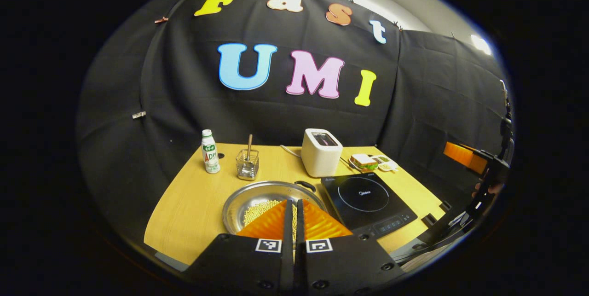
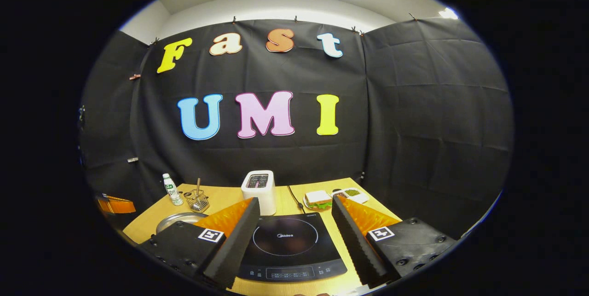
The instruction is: First push the handle of the pot to place it horizontally, then grasp the pot with both hands and set it on the induction cooktop.
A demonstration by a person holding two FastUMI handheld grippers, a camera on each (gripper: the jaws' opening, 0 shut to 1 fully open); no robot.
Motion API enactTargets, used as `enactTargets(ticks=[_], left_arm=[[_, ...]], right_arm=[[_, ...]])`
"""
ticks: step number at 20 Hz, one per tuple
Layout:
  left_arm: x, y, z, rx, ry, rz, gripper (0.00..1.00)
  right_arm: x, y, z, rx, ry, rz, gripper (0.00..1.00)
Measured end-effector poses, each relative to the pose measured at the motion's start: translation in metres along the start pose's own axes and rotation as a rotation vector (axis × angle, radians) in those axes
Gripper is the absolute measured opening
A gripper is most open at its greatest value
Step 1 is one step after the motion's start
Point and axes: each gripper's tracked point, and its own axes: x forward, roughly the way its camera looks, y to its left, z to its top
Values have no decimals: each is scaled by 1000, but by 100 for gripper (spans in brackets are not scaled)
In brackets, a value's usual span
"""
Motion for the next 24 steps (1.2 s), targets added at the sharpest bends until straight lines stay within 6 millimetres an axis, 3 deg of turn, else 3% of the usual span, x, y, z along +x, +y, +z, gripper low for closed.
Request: enactTargets(ticks=[5,11,18,24], left_arm=[[15,20,-41,-8,121,2,5],[26,11,-78,-55,253,-110,5],[29,44,-145,29,433,-82,5],[38,64,-182,96,540,-74,5]], right_arm=[[4,1,-12,5,41,2,98],[6,-1,-17,0,60,-4,98],[3,-13,-35,16,120,-39,98],[2,-10,-49,15,166,-37,98]])
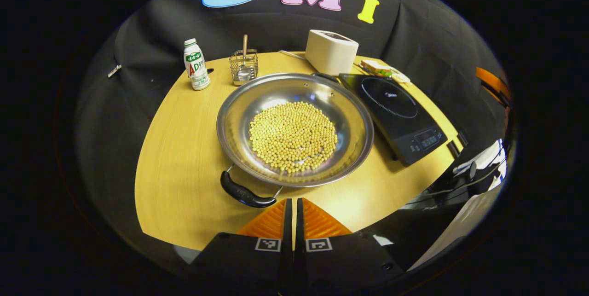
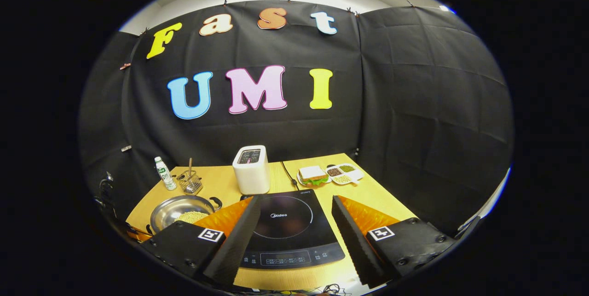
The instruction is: First push the handle of the pot to place it horizontally, then grasp the pot with both hands and set it on the induction cooktop.
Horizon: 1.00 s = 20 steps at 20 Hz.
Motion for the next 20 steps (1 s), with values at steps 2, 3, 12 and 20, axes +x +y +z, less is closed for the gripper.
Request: enactTargets(ticks=[2,3,12,20], left_arm=[[6,-4,-3,1,17,-25,5],[10,-5,-3,0,20,-36,5],[26,10,4,38,38,-21,5],[34,50,12,83,55,56,5]], right_arm=[[-1,1,-3,-9,9,2,98],[0,2,-5,-12,14,4,98],[2,11,-11,-14,33,14,98],[9,3,-13,-25,36,-8,98]])
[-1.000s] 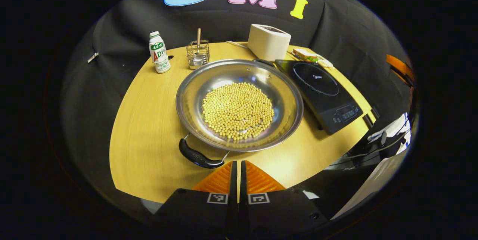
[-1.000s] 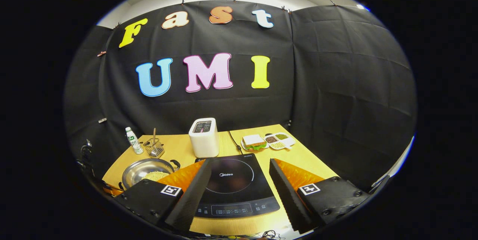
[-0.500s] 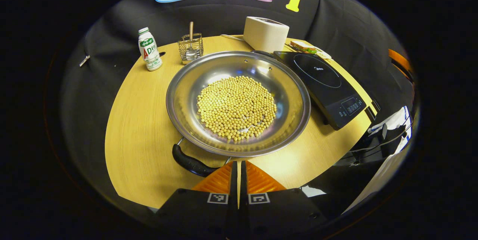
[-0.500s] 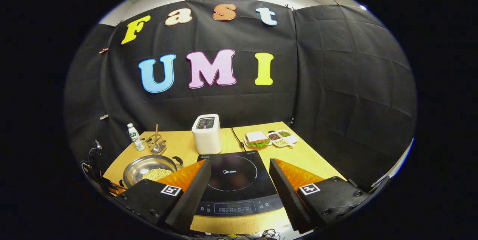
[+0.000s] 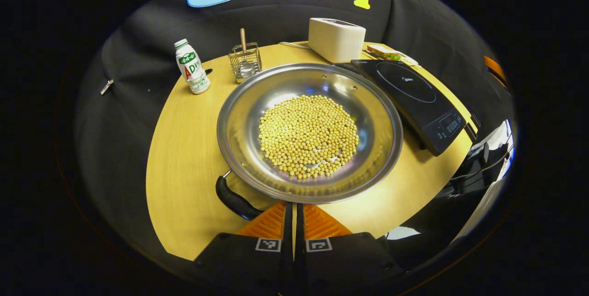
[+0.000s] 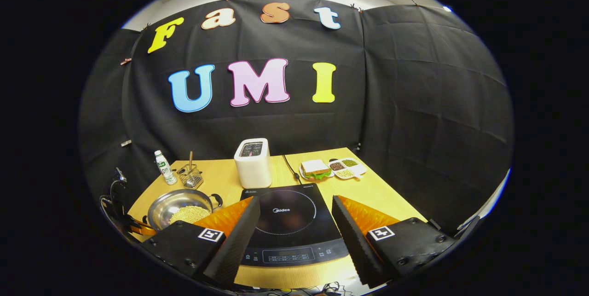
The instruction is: First push the handle of the pot to place it horizontally, then grasp the pot with both hands and set it on the induction cooktop.
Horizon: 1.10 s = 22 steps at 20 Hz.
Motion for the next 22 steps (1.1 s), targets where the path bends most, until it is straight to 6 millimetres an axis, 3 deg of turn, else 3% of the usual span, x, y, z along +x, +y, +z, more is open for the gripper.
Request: enactTargets(ticks=[13,22], left_arm=[[12,50,14,-40,-6,82,5],[17,86,36,-92,-32,134,5]], right_arm=[[6,-10,-6,-43,15,-26,98],[6,-3,13,-47,-37,-33,98]])
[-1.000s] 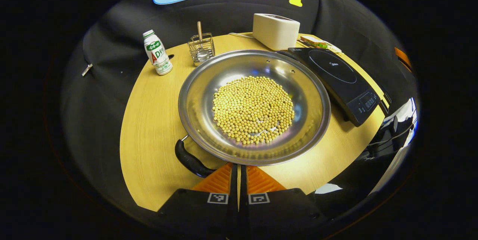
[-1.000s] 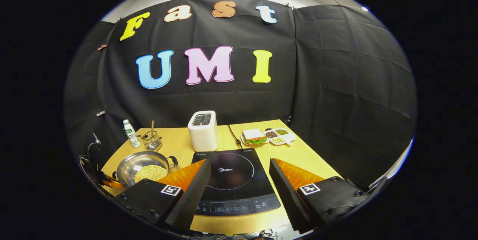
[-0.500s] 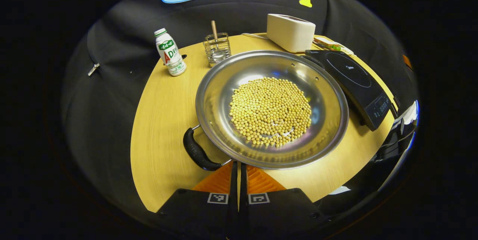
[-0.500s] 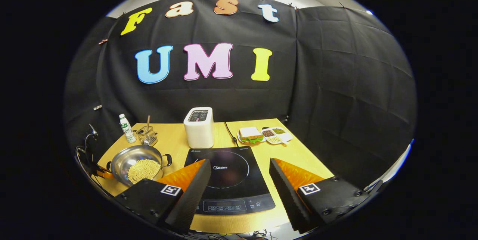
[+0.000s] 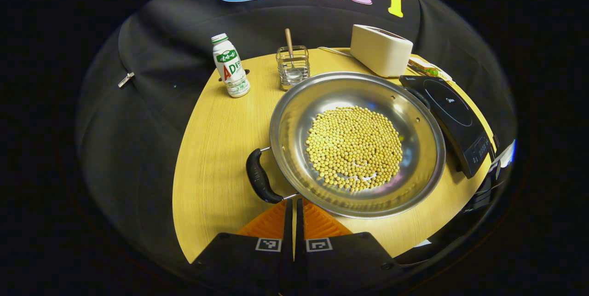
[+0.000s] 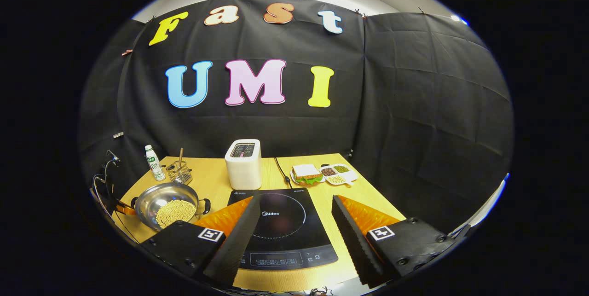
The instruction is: First push the handle of the pot to place it horizontally, then grasp the pot with both hands and set it on the induction cooktop.
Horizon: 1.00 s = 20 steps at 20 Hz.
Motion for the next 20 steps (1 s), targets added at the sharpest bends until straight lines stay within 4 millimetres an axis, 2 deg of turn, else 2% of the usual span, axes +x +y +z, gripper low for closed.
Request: enactTargets(ticks=[6,16,18,20], left_arm=[[7,17,18,-37,-22,19,5],[19,30,23,-2,-4,40,5],[16,30,21,-12,-6,40,5],[8,31,20,-26,-24,46,5]], right_arm=[[-3,2,3,-6,-16,-4,98],[-7,-5,0,11,-3,-34,98],[-5,1,-1,10,4,-21,98],[-1,16,-7,12,23,13,98]])
